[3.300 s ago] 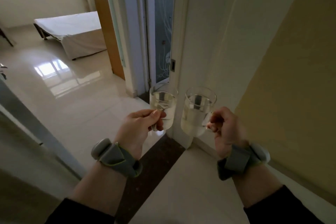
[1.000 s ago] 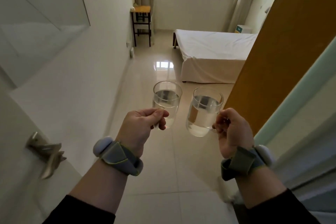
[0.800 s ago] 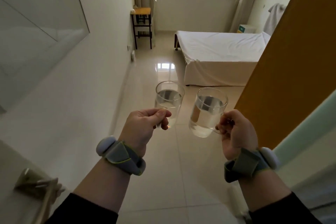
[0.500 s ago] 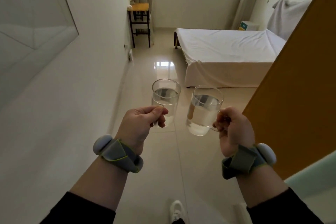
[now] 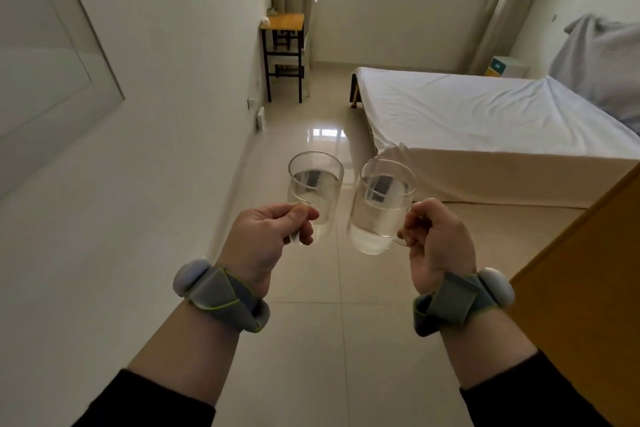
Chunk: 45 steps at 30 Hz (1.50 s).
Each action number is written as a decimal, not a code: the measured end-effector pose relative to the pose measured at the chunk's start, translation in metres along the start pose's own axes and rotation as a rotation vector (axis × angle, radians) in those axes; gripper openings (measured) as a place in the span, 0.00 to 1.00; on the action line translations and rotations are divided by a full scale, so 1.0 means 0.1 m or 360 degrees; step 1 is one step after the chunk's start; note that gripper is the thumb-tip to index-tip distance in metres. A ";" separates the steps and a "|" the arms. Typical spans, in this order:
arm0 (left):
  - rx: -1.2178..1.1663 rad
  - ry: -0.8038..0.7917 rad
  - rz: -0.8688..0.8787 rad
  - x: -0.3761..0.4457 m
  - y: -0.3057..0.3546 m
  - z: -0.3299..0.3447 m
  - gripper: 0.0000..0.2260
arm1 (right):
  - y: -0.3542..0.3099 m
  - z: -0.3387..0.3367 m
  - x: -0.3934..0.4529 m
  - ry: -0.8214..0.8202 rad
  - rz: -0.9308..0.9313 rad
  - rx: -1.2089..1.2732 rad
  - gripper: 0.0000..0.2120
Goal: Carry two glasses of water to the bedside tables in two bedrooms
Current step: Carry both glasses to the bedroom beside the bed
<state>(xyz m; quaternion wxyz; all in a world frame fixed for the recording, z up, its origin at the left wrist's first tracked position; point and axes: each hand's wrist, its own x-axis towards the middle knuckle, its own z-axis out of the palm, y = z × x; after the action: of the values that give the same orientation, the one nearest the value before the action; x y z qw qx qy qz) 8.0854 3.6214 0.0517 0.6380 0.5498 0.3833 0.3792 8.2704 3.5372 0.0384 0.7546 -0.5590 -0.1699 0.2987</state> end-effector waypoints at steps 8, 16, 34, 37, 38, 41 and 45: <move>0.0042 -0.0046 0.0029 1.53 0.07 -0.14 0.11 | 0.19 0.75 1.28 0.0075 0.0016 0.0071 0.19; 0.0090 -0.0145 0.0014 2.99 0.32 -0.26 0.11 | 0.29 1.45 2.41 0.0165 0.0014 0.0090 0.11; 0.0006 -0.0060 -0.0026 5.98 0.37 0.59 0.12 | 0.21 1.99 5.56 0.0048 0.0021 -0.0047 0.11; -0.0008 -0.0027 -0.0020 6.44 0.40 0.72 0.11 | 0.18 2.07 6.06 0.0056 0.0026 -0.0075 0.12; -0.0024 -0.0024 -0.0028 6.59 0.41 0.75 0.11 | 0.19 2.10 6.22 0.0063 0.0030 -0.0073 0.12; -0.0059 -0.0031 -0.0042 7.07 0.40 0.81 0.11 | 0.27 2.23 6.71 0.0089 0.0046 -0.0101 0.13; -0.0025 -0.0040 -0.0059 7.78 0.40 0.83 0.12 | 0.37 2.47 7.38 0.0051 0.0055 -0.0222 0.14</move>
<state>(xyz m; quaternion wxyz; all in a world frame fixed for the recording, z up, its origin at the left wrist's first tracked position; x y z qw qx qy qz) 8.4835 4.2960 0.0435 0.6539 0.5423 0.3824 0.3634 8.6788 4.2001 0.0249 0.7111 -0.6179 -0.1686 0.2901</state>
